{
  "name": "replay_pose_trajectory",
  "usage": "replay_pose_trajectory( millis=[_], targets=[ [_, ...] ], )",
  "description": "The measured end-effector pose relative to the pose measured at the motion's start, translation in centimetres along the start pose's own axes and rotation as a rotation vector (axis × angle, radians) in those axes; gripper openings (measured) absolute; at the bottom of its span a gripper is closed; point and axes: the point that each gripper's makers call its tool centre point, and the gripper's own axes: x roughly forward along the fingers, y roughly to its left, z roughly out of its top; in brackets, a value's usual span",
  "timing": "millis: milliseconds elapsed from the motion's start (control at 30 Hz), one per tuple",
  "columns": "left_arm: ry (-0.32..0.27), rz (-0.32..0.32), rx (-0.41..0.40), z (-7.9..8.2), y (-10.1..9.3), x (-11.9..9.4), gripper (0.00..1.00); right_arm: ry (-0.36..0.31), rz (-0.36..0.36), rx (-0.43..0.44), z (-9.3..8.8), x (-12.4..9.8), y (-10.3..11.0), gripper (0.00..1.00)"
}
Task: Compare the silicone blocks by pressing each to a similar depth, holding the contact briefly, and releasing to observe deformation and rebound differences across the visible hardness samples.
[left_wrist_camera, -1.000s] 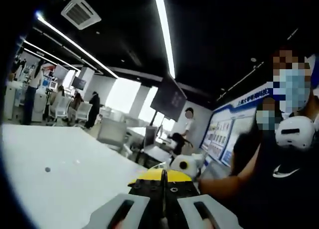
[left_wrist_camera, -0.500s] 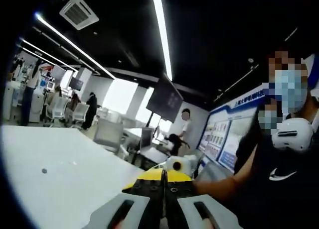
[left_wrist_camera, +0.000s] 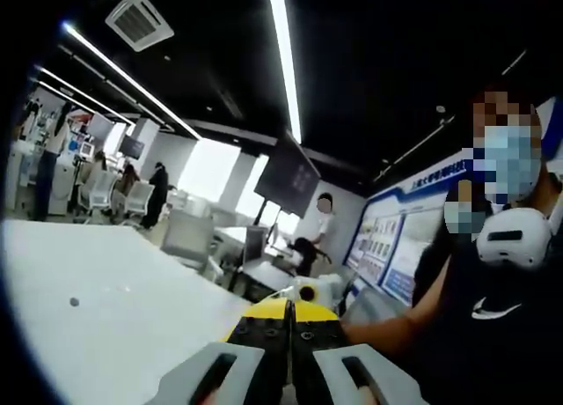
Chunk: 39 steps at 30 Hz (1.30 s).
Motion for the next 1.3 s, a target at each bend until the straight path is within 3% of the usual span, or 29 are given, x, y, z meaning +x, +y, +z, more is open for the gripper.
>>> replay_pose_trajectory(
  millis=[100,167,433,533,600,1300],
  targets=[
    [-0.003,0.0,-0.002,0.0,0.0,0.0,0.0,0.013,-0.001,-0.007,-0.2,-0.1,-0.1,0.41],
    [0.001,-0.003,-0.004,0.0,0.0,0.0,0.0,0.014,0.006,-0.007,-0.2,-0.3,-0.1,0.28],
    [-0.002,-0.008,-0.016,-0.2,0.5,-0.2,0.0,0.017,-0.012,-0.042,-0.2,-0.4,-0.3,0.26],
    [-0.003,-0.006,-0.018,-0.2,0.7,-0.1,0.0,0.027,-0.032,-0.037,-0.2,-0.5,-0.6,0.22],
    [-0.002,-0.008,-0.02,-0.2,0.7,0.0,0.0,0.025,-0.061,-0.085,0.0,-0.6,-1.1,0.18],
    [-0.004,0.034,0.025,-0.2,0.6,-0.3,0.0,0.083,-0.043,-0.025,-0.2,-0.5,-0.3,0.07]
  ],
)
